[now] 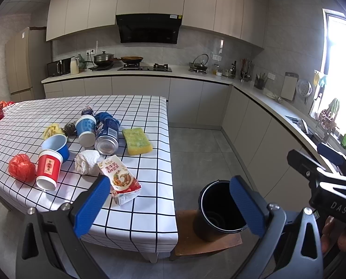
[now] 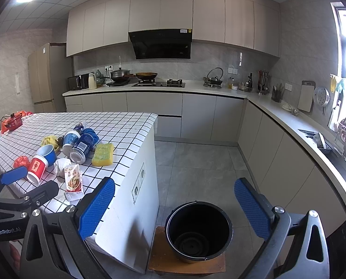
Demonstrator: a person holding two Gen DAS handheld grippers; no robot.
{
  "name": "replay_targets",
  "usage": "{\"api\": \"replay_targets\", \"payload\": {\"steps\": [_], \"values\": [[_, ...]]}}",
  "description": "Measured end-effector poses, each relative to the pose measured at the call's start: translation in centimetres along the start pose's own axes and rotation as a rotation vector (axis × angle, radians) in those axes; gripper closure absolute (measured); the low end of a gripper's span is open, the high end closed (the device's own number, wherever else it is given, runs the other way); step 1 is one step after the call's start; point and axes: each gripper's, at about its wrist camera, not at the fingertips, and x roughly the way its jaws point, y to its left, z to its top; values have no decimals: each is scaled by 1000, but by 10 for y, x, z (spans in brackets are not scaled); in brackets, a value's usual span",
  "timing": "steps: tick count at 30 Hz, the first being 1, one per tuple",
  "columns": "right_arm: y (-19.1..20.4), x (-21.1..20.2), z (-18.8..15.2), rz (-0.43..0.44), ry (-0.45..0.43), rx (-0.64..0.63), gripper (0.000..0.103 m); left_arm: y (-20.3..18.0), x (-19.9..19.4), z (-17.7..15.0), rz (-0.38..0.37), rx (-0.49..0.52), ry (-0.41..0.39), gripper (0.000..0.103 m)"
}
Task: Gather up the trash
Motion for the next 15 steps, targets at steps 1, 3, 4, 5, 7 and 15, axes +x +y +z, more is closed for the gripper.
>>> {"api": "replay_targets", "payload": {"steps": [1, 3, 4, 5, 7, 15], "values": [[0, 0, 0, -1, 0, 0, 0, 0, 0, 0, -2, 0, 0, 0], [0, 0, -1, -1, 0, 0, 0, 0, 1, 0, -2, -1, 0, 0], [0, 0, -1, -1, 1, 1, 0, 0, 1, 0, -3, -1, 0, 0], [0, 0, -1, 0, 1, 1, 0, 0, 1, 0, -4, -2, 0, 0], [1, 0, -1, -1, 0, 0, 0, -1, 1, 0, -2, 0, -1, 0], [0, 0, -1, -4, 0, 1, 0, -1, 1, 0, -1, -2, -2, 0]]}}
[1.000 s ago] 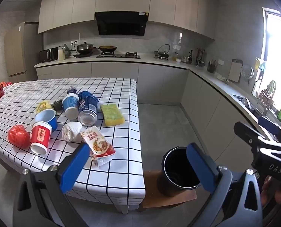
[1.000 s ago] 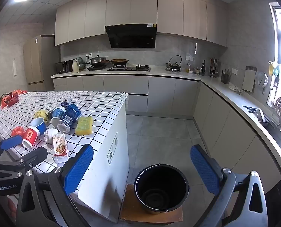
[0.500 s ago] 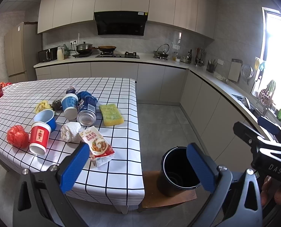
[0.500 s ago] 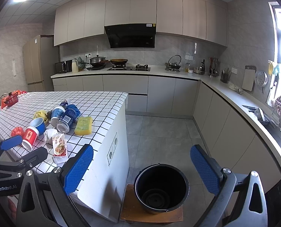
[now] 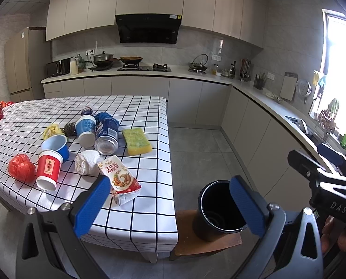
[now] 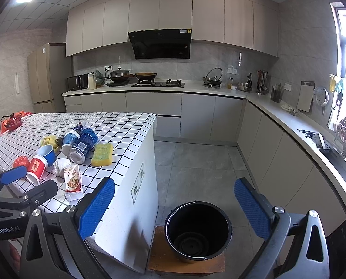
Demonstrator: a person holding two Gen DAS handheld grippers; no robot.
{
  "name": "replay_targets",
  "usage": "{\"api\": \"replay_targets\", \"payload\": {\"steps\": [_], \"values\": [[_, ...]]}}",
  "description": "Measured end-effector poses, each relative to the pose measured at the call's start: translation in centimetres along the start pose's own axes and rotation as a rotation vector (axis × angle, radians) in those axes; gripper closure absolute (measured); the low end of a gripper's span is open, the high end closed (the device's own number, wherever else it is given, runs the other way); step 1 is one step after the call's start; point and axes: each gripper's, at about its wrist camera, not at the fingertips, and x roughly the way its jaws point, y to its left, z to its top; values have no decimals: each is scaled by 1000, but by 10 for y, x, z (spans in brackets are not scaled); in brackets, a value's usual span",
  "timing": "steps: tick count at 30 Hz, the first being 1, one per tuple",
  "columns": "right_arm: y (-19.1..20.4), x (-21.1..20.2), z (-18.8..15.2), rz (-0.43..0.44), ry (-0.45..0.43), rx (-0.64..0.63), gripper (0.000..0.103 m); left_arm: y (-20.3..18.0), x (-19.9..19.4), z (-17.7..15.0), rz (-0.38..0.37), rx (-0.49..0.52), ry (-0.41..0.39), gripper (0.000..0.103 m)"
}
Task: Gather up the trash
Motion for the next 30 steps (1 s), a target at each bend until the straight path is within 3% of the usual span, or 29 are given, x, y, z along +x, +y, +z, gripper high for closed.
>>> {"api": "replay_targets", "payload": {"steps": [30], "values": [[-3, -4, 0, -6, -3, -1, 0, 1, -4, 1, -5, 0, -6, 0]]}}
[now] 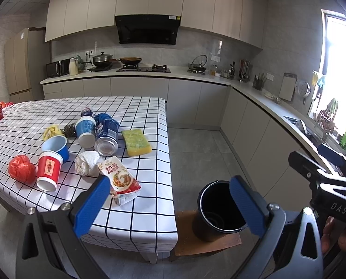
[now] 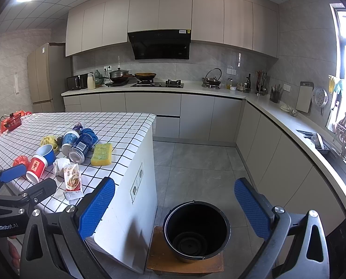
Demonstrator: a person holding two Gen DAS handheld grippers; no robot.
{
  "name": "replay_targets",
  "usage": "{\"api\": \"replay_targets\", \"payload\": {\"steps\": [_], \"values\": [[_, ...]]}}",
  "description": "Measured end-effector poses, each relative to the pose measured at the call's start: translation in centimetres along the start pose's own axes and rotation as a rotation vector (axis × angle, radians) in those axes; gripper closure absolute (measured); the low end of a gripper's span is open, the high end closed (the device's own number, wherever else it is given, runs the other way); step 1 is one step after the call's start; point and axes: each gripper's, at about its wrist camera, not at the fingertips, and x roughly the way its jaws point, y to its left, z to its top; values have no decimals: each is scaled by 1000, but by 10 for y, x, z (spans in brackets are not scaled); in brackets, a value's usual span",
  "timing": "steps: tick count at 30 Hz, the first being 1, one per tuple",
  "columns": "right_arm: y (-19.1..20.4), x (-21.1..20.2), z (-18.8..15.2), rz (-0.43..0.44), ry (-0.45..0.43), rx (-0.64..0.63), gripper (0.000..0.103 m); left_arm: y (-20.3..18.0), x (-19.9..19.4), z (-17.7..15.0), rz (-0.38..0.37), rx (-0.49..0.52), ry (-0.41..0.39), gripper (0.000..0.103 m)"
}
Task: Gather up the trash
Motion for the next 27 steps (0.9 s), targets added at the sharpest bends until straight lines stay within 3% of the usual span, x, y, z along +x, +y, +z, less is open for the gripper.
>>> {"api": "replay_targets", "payload": {"steps": [27], "values": [[-3, 5, -3, 28, 11, -6, 0, 4, -2, -2, 35, -30, -8, 0]]}}
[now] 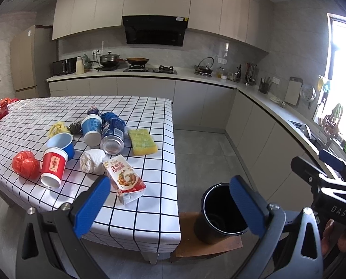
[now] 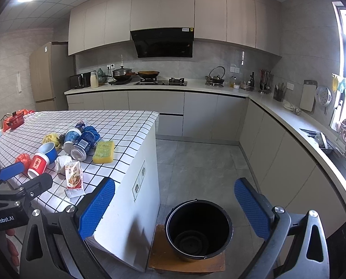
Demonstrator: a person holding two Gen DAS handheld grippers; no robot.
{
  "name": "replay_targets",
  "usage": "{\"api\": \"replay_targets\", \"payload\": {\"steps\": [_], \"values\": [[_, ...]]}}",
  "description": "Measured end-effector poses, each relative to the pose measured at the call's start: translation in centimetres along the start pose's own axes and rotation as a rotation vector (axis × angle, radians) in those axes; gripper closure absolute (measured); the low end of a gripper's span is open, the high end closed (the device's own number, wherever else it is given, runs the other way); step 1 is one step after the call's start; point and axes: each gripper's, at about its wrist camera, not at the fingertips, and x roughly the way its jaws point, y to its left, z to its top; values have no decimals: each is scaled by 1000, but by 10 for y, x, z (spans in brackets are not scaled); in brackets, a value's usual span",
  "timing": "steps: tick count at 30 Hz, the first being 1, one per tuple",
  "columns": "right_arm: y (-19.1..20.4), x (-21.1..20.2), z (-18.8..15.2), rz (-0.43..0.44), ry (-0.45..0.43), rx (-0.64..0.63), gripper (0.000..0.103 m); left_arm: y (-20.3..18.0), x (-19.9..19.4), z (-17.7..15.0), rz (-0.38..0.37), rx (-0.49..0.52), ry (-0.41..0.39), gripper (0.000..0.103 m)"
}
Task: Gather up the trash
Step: 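Move both tools toward the table, right to the milk carton, left to the red cup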
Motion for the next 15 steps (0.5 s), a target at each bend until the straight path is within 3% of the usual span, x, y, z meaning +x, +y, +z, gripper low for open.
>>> {"api": "replay_targets", "payload": {"steps": [15], "values": [[15, 37, 5, 152, 18, -57, 0, 33, 2, -1, 163, -63, -19, 0]]}}
